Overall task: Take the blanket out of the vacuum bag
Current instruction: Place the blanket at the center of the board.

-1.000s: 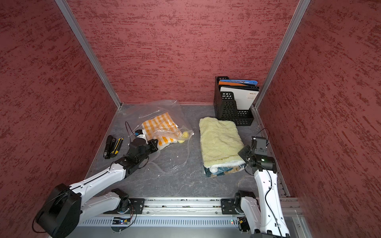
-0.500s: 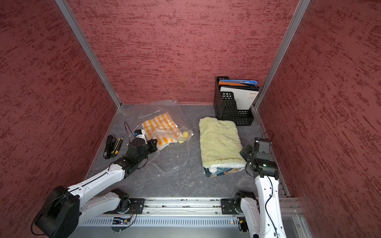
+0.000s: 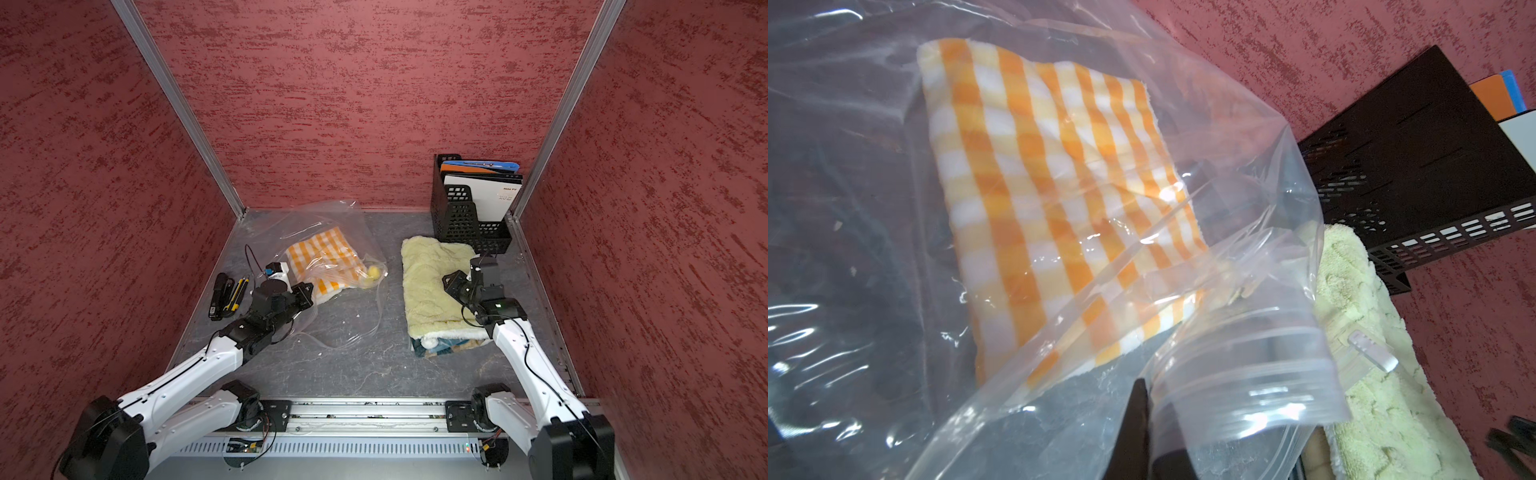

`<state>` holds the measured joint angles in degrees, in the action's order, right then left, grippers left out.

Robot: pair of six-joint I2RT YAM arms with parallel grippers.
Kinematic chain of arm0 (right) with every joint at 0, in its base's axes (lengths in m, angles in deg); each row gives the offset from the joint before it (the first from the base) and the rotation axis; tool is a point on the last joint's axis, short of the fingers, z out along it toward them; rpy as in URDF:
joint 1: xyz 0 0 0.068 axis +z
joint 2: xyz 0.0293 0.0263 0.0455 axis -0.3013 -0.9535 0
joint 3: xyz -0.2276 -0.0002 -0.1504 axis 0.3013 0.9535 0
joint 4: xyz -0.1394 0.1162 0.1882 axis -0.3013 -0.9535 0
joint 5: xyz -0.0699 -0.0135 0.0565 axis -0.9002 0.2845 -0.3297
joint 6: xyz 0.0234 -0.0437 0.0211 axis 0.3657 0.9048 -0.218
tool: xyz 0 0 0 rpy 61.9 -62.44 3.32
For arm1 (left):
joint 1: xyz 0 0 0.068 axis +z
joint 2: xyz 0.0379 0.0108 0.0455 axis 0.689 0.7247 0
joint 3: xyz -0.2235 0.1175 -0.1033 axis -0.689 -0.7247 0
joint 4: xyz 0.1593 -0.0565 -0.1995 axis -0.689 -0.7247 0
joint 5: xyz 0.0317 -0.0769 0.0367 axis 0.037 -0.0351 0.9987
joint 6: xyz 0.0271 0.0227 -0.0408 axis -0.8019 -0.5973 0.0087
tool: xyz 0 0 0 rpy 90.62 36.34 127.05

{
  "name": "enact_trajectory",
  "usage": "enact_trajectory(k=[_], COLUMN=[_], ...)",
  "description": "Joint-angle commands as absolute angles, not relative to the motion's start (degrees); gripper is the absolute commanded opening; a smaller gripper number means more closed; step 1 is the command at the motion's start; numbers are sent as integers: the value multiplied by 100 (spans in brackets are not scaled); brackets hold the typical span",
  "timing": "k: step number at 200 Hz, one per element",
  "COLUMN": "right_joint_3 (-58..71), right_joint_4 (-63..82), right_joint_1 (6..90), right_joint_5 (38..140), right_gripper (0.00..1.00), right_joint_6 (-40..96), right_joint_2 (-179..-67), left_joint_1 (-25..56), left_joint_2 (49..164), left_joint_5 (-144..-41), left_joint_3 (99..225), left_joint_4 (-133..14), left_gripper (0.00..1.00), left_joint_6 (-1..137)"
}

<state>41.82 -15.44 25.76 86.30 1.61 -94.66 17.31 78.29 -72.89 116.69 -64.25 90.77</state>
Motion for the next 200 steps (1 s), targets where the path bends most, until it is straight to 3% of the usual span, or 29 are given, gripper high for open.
enact_trajectory(k=[1,59,129,158,200], right_joint_3=[4521,5660,4820,4763,4981], right_joint_4=[-1003,-1043,-1461,-745,1088], right_joint_1=[2597,2597,2715,3616,5593], right_joint_5=[8086,7742,8228,8469,7786], right_gripper=[36,42,41,39,38], right_joint_6=[-174,-437,-169,-707,-1750], right_joint_2=[-9456,-9232,-8180,-7907,-8600], left_joint_1=[1773,1771,1736,1715,1666], left_joint_2=[7600,7605,7720,7667,7693], left_joint_5=[-7259,-7359,-7633,-7723,-7741], left_joint_3=[11883,11903,12044,12172,12356], left_joint_4=[-6844,-6907,-6908,-6992,-7106], left_gripper=[0,0,0,0,0], left_joint_6=[8924,9024,9008,8940,8892])
